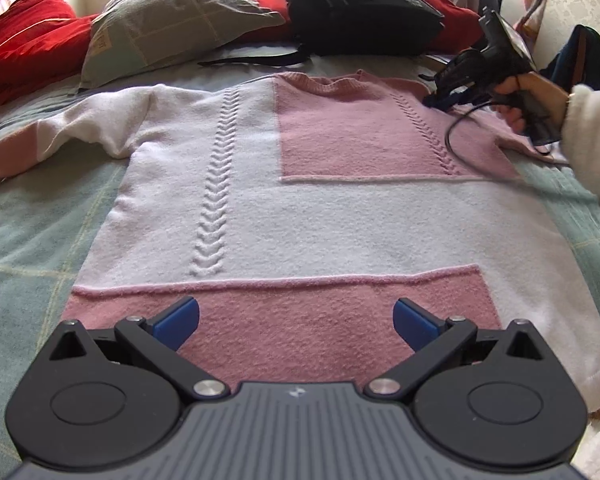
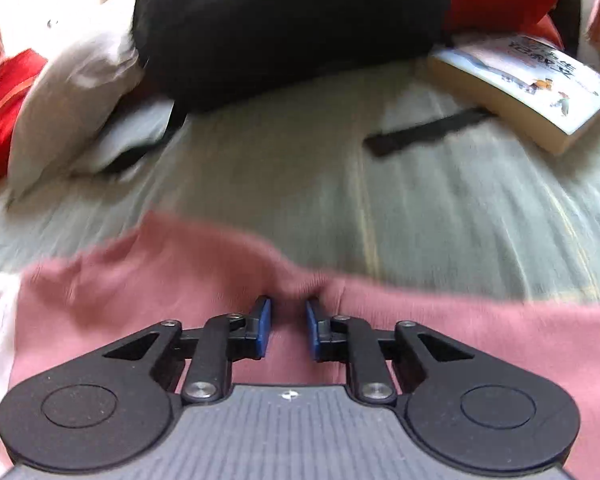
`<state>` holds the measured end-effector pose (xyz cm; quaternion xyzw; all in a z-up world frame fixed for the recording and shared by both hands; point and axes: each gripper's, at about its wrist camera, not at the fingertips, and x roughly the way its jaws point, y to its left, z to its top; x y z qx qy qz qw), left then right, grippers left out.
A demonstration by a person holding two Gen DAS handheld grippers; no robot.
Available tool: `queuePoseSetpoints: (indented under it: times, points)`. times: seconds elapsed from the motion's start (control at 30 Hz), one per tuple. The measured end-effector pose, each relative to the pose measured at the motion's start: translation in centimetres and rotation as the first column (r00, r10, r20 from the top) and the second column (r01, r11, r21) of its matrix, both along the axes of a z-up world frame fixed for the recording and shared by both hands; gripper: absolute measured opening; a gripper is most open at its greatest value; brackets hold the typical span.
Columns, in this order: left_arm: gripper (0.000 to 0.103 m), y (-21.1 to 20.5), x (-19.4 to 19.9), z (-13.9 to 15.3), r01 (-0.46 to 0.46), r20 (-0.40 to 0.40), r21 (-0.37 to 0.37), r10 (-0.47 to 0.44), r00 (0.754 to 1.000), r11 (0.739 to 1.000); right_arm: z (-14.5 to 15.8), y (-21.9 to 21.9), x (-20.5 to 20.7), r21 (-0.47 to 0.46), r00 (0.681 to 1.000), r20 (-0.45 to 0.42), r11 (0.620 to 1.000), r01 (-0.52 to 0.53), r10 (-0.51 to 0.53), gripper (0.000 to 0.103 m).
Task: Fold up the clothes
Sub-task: 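Press and smooth the pink shoulder with the right gripper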
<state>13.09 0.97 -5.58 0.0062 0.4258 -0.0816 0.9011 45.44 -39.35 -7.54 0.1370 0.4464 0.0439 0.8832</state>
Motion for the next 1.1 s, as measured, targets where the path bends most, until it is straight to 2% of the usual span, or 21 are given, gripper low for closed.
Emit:
queuePoseSetpoints:
  times: [0.03,0.07,0.1,0.13,0.23,0.33,0.47,0.7,0.8,0.87,0.93,1.03,1.1]
  points:
    - [0.102,0.2,0.0,0.0,-0.008,0.0,0.0,0.008,1.0,1.0,-0.3,0.2,0.5,0.017,1.0,-0.006,1.0,0.011,-0.011,0.021]
    - [0.102,0.4,0.0,0.0,-0.012,0.002,-0.003,0.012,1.0,1.0,0.2,0.2,0.6,0.005,0.999,0.024,1.0,0.023,-0.023,0.022]
    - [0.102,0.6,-0.1,0.0,-0.013,0.004,-0.007,0.013,1.0,1.0,0.8,0.4,0.5,-0.039,0.998,0.057,0.999,0.034,-0.031,0.032]
    - [0.102,0.7,-0.1,0.1,-0.014,0.007,-0.01,0.014,1.0,1.0,1.4,0.6,0.3,-0.078,0.996,0.086,0.996,0.043,-0.037,0.035]
    - [0.102,0.8,-0.2,0.0,-0.01,0.008,-0.016,0.011,1.0,1.0,2.8,-0.3,-0.7,-0.088,0.992,0.119,0.995,0.048,-0.037,0.036]
    - [0.102,0.8,0.0,-0.2,-0.007,0.005,-0.018,0.007,1.0,1.0,2.6,-0.9,-0.9,-0.22,0.992,0.12,0.974,0.056,-0.029,0.038]
    - [0.102,0.7,-0.1,-0.3,-0.001,0.005,-0.021,0.001,1.0,1.0,0.6,-1.5,-1.7,-0.286,0.996,0.07,0.958,-0.025,0.047,0.051]
    - [0.102,0.8,0.0,-0.3,-0.008,0.002,-0.017,0.008,1.0,1.0,-0.5,-3.3,-5.2,-0.292,0.994,0.079,0.955,-0.049,0.075,0.057]
    - [0.102,0.4,0.1,-0.2,0.003,0.003,-0.011,-0.003,1.0,1.0,1.0,-3.8,-6.4,-0.297,0.991,0.13,0.953,0.059,-0.021,0.057]
    - [0.102,0.2,0.0,-0.2,0.005,0.004,-0.01,-0.005,1.0,1.0,2.3,-3.7,-7.2,-0.237,0.988,0.155,0.97,0.057,-0.021,0.058]
    - [0.102,0.0,0.1,-0.2,0.008,0.004,-0.011,-0.008,1.0,1.0,2.7,-2.8,-7.4,-0.175,0.994,0.109,0.985,-0.001,0.021,0.059]
    - [0.102,-0.3,0.1,-0.2,0.014,0.002,-0.008,-0.014,1.0,1.0,1.2,-0.6,-6.3,-0.223,0.999,0.03,0.974,-0.037,0.045,0.06]
    - [0.102,-0.4,-0.1,-0.1,0.018,0.003,-0.004,-0.018,1.0,1.0,-0.1,-0.3,-4.8,-0.224,1.0,0.024,0.974,0.005,0.0,0.071]
